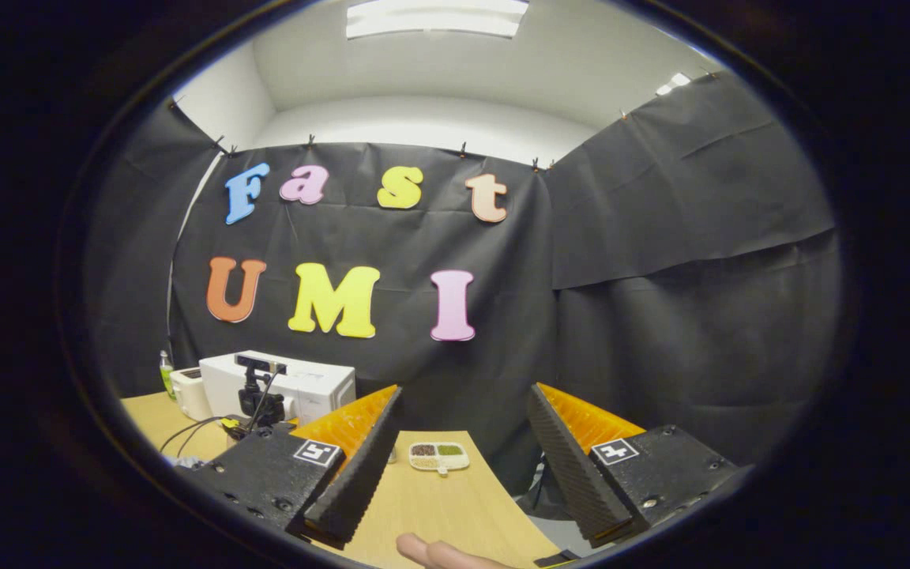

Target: Open the microwave oven with the left hand, put the food in, and close the microwave oven.

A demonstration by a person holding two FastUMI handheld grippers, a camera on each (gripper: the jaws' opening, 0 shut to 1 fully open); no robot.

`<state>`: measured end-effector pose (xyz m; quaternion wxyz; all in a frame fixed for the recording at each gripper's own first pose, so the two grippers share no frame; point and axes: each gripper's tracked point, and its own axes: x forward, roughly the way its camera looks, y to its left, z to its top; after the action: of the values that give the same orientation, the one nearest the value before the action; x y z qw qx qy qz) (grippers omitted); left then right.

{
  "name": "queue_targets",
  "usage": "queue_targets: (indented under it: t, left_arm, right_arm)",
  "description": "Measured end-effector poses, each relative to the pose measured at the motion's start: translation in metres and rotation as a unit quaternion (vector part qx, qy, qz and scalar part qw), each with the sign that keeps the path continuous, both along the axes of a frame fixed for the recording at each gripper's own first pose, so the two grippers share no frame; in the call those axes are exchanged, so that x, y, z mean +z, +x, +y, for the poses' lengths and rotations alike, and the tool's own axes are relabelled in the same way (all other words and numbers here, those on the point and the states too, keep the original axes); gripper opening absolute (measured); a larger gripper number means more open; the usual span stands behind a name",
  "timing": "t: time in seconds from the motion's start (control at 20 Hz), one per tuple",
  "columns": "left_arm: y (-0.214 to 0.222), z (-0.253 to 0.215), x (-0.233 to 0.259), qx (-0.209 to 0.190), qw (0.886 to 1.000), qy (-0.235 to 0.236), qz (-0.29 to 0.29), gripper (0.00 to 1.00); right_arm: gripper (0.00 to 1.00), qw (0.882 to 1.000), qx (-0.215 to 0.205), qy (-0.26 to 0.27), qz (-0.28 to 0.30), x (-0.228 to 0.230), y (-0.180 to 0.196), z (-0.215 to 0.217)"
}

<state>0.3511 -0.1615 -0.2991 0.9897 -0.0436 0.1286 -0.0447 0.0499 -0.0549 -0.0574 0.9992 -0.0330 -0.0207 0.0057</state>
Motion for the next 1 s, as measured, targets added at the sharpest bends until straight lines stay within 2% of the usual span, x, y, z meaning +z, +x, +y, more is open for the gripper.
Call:
queue_targets:
  t: [0.05, 0.1, 0.15, 0.2, 0.4, 0.5, 0.55, 0.6, 0.75, 0.8, 0.9, 0.95, 1.0]
  left_arm:
    - [-0.002, 0.000, 0.002, 0.004, 1.000, 0.001, -0.004, 0.17]
    - [0.000, 0.001, 0.001, 0.006, 1.000, 0.008, -0.005, 0.07]
    - [0.000, 0.002, 0.001, 0.008, 1.000, 0.015, -0.008, 0.07]
    - [-0.001, 0.001, 0.000, 0.008, 1.000, 0.014, -0.005, 0.07]
    - [-0.024, 0.006, 0.004, 0.024, 1.000, -0.009, -0.007, 0.07]
    - [-0.037, 0.009, 0.004, 0.012, 1.000, 0.014, -0.022, 0.07]
    - [-0.046, 0.011, 0.005, 0.003, 1.000, 0.012, -0.026, 0.07]
    - [-0.054, 0.012, 0.004, -0.006, 1.000, 0.007, -0.023, 0.07]
    - [-0.083, 0.024, 0.007, -0.030, 0.999, -0.007, -0.024, 0.07]
    - [-0.093, 0.027, 0.009, -0.039, 0.999, -0.005, -0.030, 0.07]
    - [-0.111, 0.039, 0.010, -0.052, 0.998, 0.008, -0.043, 0.06]
    - [-0.123, 0.045, 0.011, -0.054, 0.997, 0.013, -0.051, 0.06]
    - [-0.130, 0.052, 0.011, -0.056, 0.997, 0.012, -0.053, 0.06]
  right_arm:
    - [0.91, 1.000, 0.000, 0.002, 0.001, -0.001, 0.001, 0.000]
    - [1.00, 1.000, 0.001, 0.002, 0.002, -0.003, 0.002, 0.001]
    - [1.00, 1.000, 0.001, 0.002, 0.005, -0.005, 0.003, 0.002]
    - [0.92, 1.000, 0.001, 0.002, 0.008, -0.008, 0.004, 0.002]
    - [0.92, 1.000, 0.002, 0.006, 0.011, -0.012, 0.004, 0.002]
    - [0.92, 1.000, 0.003, 0.007, 0.010, -0.012, 0.003, 0.003]
    - [0.92, 1.000, 0.003, 0.009, 0.010, -0.012, 0.003, 0.003]
    - [1.00, 1.000, 0.004, 0.011, 0.010, -0.013, 0.003, 0.005]
    - [1.00, 1.000, 0.009, 0.012, 0.014, -0.016, -0.002, 0.012]
    - [0.91, 1.000, 0.010, 0.010, 0.014, -0.017, -0.004, 0.015]
    - [0.91, 1.000, 0.012, 0.007, 0.015, -0.018, -0.010, 0.020]
    - [0.92, 1.000, 0.014, 0.007, 0.016, -0.017, -0.012, 0.024]
    - [1.00, 1.000, 0.017, 0.006, 0.016, -0.017, -0.015, 0.029]
